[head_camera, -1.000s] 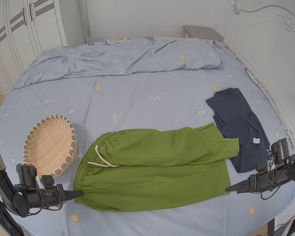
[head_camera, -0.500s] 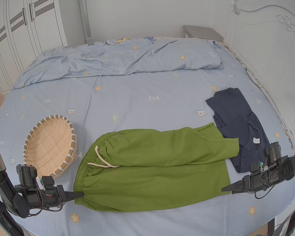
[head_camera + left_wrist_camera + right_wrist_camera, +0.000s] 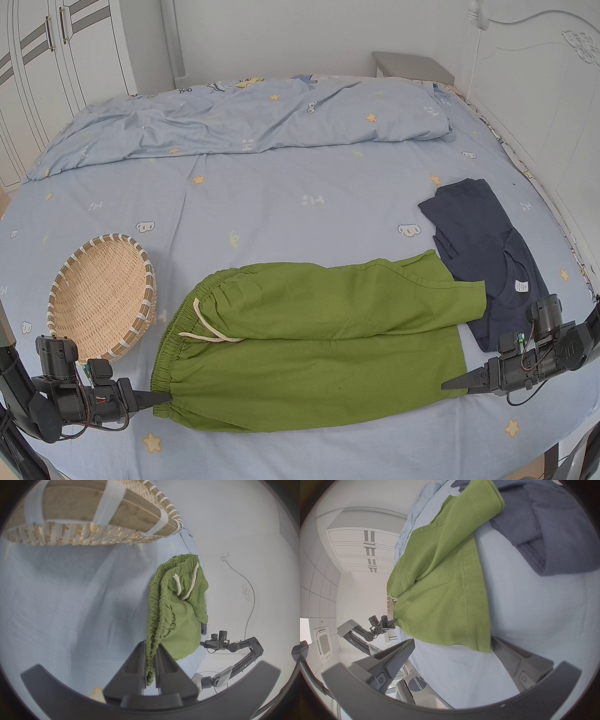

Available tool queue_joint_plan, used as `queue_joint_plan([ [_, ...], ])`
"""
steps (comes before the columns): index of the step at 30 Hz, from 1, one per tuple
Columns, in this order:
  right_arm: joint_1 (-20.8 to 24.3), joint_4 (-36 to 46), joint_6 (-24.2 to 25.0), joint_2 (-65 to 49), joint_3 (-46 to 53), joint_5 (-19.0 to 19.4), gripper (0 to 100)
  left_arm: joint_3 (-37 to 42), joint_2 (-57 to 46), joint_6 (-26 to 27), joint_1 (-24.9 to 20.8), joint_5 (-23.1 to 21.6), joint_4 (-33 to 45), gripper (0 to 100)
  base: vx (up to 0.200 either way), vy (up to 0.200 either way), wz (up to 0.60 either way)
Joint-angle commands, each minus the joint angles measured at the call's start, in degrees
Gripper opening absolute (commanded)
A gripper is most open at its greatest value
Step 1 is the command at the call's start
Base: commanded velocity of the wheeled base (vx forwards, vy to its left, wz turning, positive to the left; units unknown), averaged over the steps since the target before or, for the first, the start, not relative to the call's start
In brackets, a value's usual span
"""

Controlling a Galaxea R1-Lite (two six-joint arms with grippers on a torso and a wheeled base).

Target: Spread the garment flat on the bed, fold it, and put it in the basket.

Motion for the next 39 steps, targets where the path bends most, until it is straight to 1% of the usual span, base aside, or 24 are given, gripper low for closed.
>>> queue_joint_plan([
  [1,0.11,0.01,0.08,1.93,-0.21,0.14,100,0.15,0.67,-0.04,0.12,-0.04,-0.76,0,0.000,0.000,0.00],
  [4,0.29,-0.07,0.08,2.19,-0.21,0.31,100,0.15,0.58,-0.12,0.12,-0.13,-1.11,0,0.000,0.000,0.00],
  [9,-0.50,-0.25,0.16,2.10,-0.30,4.80,100,0.42,0.58,-0.12,0.29,-0.31,-1.38,0,0.000,0.000,0.00],
  [12,-0.68,-0.16,0.25,2.19,-0.48,6.03,100,0.42,0.58,-0.04,0.21,-0.31,-1.38,0,0.000,0.000,0.00],
  [15,-0.86,-0.25,0.16,2.19,-0.48,6.03,100,0.42,0.67,-0.04,0.29,-0.31,-1.38,0,0.000,0.000,0.00],
  [22,-2.79,-0.25,0.08,3.60,-1.18,6.11,100,0.33,0.67,-0.04,0.29,-0.31,-1.38,0,0.000,0.000,0.00],
  [28,-3.32,-0.16,0.16,4.56,-1.88,6.03,100,0.24,0.76,-0.12,0.29,-0.31,-1.38,0,0.000,0.000,0.00],
  [29,-3.32,-0.16,0.16,4.56,-1.88,6.03,0,0.24,0.76,-0.12,0.29,-0.31,-1.38,0,0.000,0.000,0.00],
  [39,-4.11,-0.16,0.16,4.83,-2.23,6.03,0,0.33,0.76,-0.04,0.38,-0.31,-1.38,0,0.000,0.000,0.00],
])
